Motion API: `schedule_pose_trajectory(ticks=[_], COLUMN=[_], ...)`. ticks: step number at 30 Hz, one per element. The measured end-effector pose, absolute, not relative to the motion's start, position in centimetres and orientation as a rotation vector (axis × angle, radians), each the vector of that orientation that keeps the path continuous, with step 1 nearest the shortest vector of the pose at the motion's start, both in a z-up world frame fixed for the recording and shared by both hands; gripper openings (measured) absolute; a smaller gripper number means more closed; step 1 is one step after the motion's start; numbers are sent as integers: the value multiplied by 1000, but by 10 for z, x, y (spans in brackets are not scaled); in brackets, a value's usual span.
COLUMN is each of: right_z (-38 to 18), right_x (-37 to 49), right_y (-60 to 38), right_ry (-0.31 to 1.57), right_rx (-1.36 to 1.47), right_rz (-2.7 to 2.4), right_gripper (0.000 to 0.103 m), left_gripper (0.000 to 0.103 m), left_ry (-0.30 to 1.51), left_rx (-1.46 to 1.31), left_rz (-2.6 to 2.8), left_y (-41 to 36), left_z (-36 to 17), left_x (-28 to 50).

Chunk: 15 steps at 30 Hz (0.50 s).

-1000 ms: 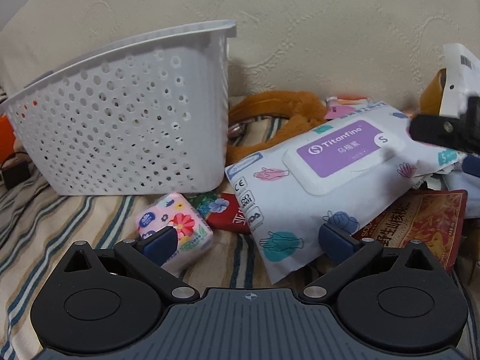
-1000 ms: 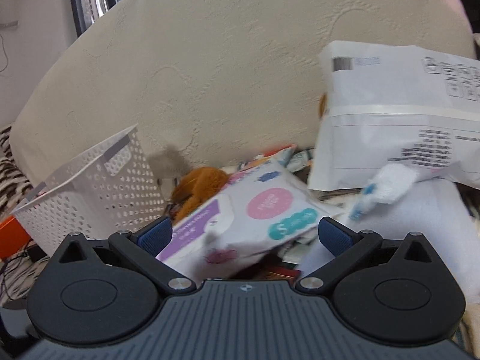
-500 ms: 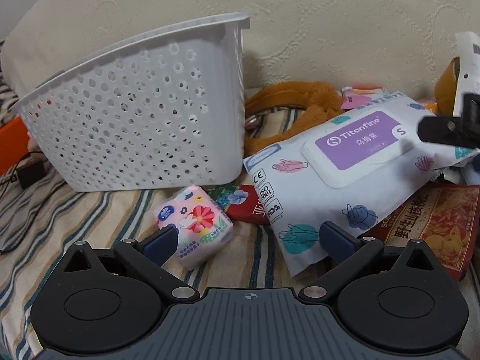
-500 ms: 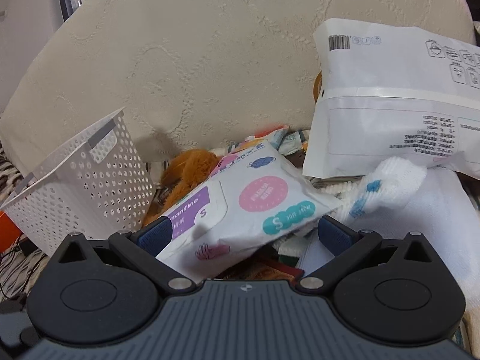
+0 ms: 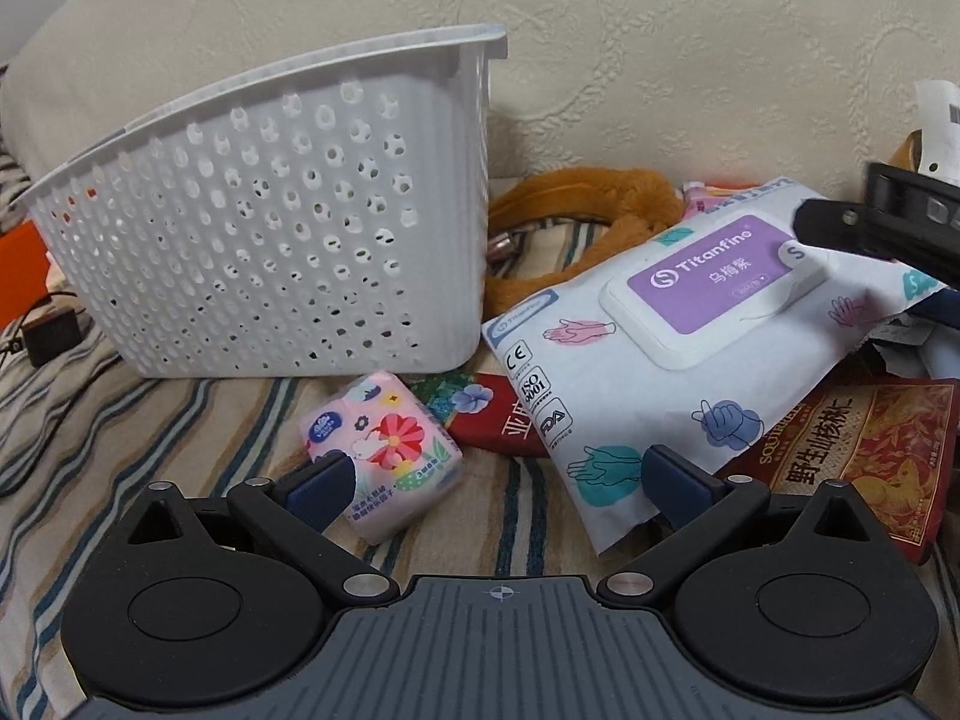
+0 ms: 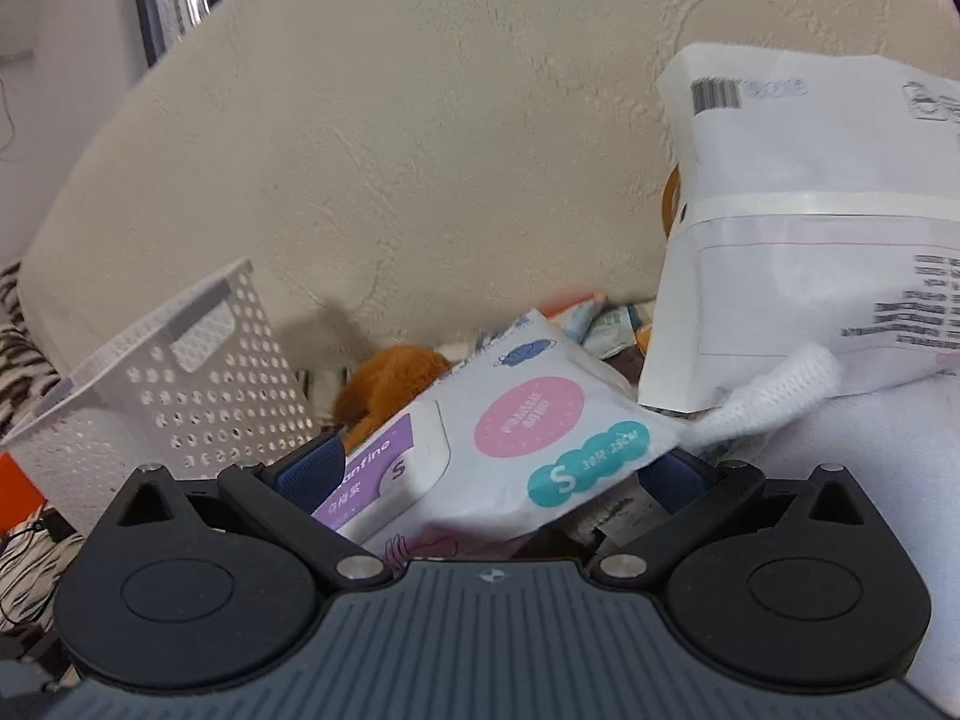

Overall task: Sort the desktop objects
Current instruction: 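Lower the open right gripper onto the edge of the wet-wipes pack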

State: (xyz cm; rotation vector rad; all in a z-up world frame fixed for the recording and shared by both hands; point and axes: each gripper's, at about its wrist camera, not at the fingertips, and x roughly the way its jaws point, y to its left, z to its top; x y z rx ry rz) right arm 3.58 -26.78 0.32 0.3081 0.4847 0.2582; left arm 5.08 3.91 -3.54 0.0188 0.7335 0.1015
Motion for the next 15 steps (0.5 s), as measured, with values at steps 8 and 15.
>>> schedule_pose_trajectory(ticks=[8,15], right_z=[3,7], right_x=[49,39], right_y=[-284,-280], right_ry=[560,531], right_rx=[452,420], right_rz=[230,256], right_gripper=[68,43], left_gripper=[102,103], left_ry=[754,784], left_rx=[12,-1], left_rz=[123,127], left_y=[48,52], left_z=[-33,-32], left_x=[50,48])
